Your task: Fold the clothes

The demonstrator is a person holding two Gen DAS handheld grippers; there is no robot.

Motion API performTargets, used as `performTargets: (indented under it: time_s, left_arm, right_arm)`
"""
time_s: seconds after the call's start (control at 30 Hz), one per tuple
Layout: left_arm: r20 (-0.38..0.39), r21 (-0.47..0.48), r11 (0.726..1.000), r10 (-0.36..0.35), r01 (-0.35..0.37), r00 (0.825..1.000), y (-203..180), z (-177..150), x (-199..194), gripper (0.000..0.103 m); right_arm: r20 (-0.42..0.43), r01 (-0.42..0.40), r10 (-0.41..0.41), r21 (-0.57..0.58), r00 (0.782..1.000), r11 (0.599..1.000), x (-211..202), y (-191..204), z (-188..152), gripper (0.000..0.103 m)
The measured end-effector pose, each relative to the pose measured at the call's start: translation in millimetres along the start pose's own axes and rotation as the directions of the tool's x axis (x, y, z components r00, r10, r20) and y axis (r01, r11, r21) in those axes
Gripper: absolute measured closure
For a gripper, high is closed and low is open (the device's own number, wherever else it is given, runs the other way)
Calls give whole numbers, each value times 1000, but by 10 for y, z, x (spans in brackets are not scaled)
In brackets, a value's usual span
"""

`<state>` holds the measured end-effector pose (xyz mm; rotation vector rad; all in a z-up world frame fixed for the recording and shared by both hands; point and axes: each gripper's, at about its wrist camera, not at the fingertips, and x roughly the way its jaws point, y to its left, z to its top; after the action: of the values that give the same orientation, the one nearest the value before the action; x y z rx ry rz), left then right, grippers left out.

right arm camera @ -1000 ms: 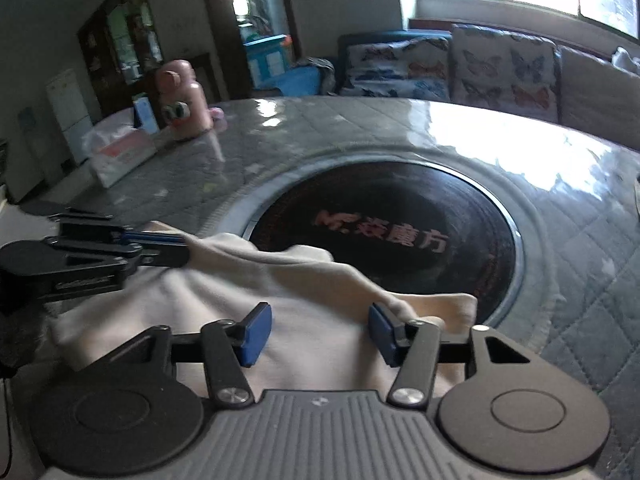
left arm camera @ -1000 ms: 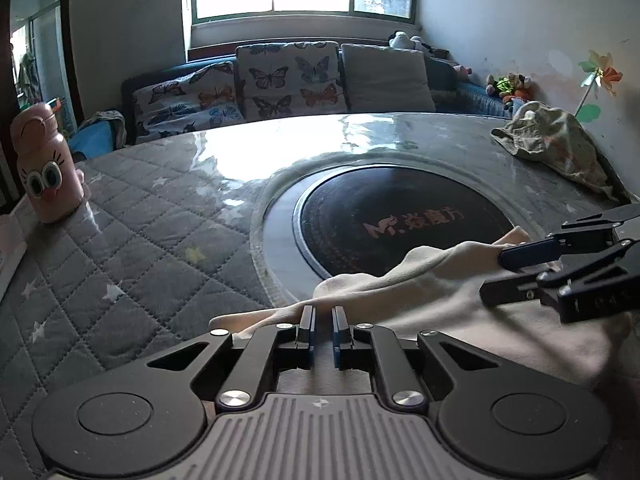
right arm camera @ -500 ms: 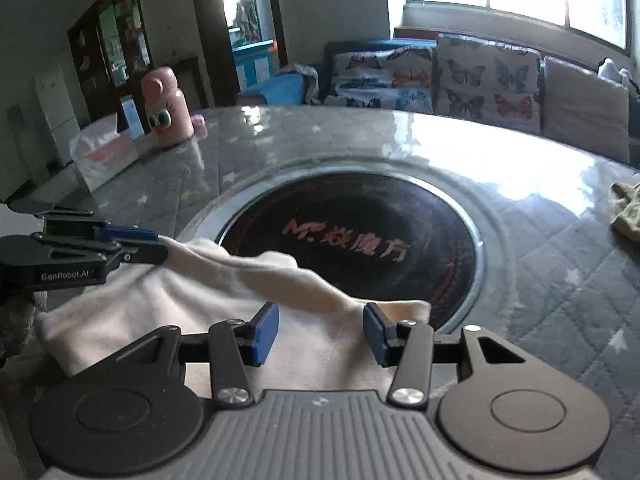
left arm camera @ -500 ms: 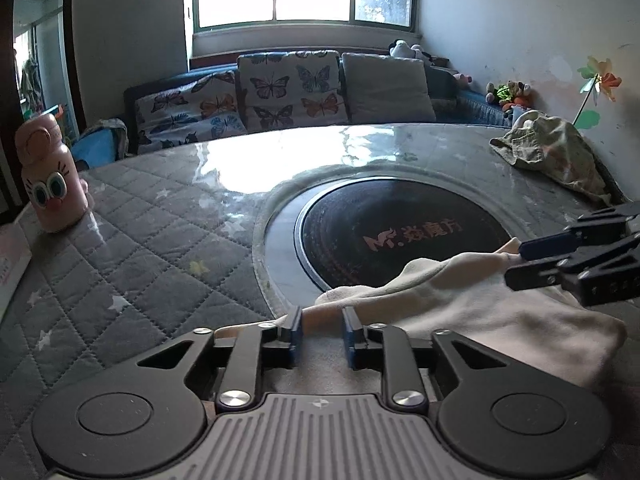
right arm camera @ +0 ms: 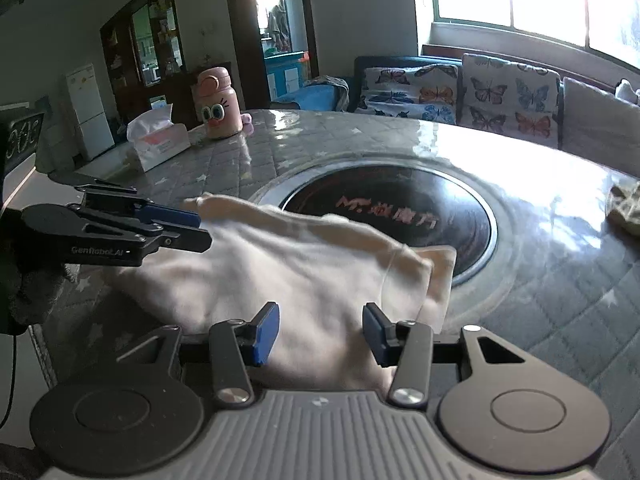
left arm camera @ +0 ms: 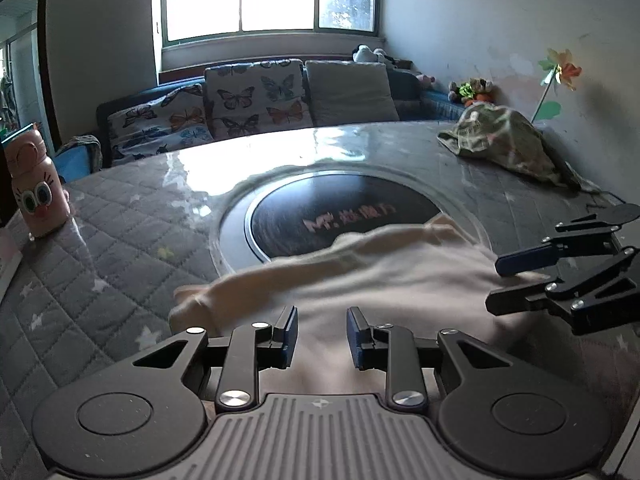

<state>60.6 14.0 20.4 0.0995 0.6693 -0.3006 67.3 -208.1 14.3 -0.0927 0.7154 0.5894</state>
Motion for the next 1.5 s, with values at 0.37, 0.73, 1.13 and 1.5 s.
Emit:
performTargets:
  time_s: [0.37, 0.73, 1.13, 1.5]
  left_arm:
    - [-16, -23, 1000, 18, -18, 1000, 33, -164, -74, 73]
    - [-19, -33, 999, 26, -26, 999, 81, -233, -138, 71]
    - [16, -125, 986, 110, -107, 994, 330, -130, -240, 53]
    - [-63, -253, 957, 133, -144, 989, 601, -152, 0, 48]
  right_arm:
    - [27, 4, -5, 21, 1000, 1000, -139, -29, -73, 61]
    - [7, 21, -22, 53, 1000, 998, -202, -96, -105, 62]
    - [-17, 55, -54, 115, 998, 992, -8, -319, 78, 47]
    - [-47, 64, -55, 234, 997, 970, 315, -607, 133, 47]
